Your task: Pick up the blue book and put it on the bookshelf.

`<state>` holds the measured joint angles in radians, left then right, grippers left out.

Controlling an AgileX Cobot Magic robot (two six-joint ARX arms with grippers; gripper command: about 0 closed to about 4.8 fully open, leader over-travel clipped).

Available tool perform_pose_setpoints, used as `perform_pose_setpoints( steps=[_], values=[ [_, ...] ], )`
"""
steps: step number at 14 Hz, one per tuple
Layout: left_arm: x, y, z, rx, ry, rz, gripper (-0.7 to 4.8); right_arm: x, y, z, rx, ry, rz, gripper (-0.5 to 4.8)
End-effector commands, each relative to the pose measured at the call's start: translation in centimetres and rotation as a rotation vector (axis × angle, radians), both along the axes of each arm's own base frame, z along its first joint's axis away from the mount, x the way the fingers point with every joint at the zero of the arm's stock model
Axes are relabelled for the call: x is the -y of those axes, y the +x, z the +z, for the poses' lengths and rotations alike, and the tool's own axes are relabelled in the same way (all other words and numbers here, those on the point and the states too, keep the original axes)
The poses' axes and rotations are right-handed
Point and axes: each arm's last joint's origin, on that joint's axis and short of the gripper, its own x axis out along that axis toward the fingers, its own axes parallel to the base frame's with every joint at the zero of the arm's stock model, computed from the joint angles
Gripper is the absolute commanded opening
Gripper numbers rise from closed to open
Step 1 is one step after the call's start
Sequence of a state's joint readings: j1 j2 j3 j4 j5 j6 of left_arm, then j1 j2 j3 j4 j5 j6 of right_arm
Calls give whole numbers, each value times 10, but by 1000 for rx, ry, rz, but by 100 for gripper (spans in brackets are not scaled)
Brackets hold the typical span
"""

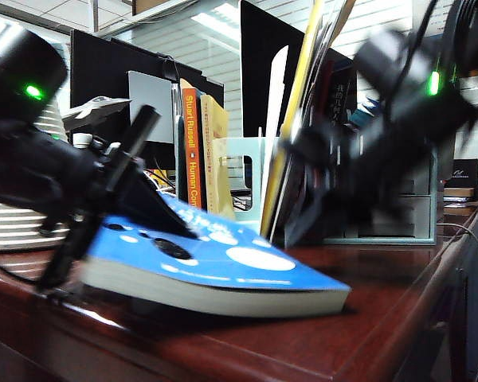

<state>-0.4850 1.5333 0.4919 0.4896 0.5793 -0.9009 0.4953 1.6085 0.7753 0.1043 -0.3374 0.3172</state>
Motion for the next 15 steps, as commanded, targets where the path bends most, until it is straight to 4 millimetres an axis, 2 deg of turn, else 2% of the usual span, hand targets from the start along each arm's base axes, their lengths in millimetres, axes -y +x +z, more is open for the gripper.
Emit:
perform_pose_setpoints(
  steps=[1,3,6,9,11,13,15],
  values=[
    [-6,-5,45,195,-94,4,-6,9,-3,49,182,24,-75,-5],
    [-15,-13,81,384,-158,31,-6,14,-10,77,282,47,-123,-5],
    [-35,-25,145,792,-224,156,-6,24,-25,116,460,109,-171,-5],
    [-38,-20,214,1168,-90,279,-6,34,-40,148,621,174,-212,-5],
    [-35,-3,249,1276,60,425,-6,37,-48,164,722,219,-215,-5],
    [-28,18,257,1278,112,494,-6,38,-50,167,733,231,-207,-5],
    [-11,39,260,1281,97,495,-6,40,-53,169,739,236,-206,-5]
  ],
)
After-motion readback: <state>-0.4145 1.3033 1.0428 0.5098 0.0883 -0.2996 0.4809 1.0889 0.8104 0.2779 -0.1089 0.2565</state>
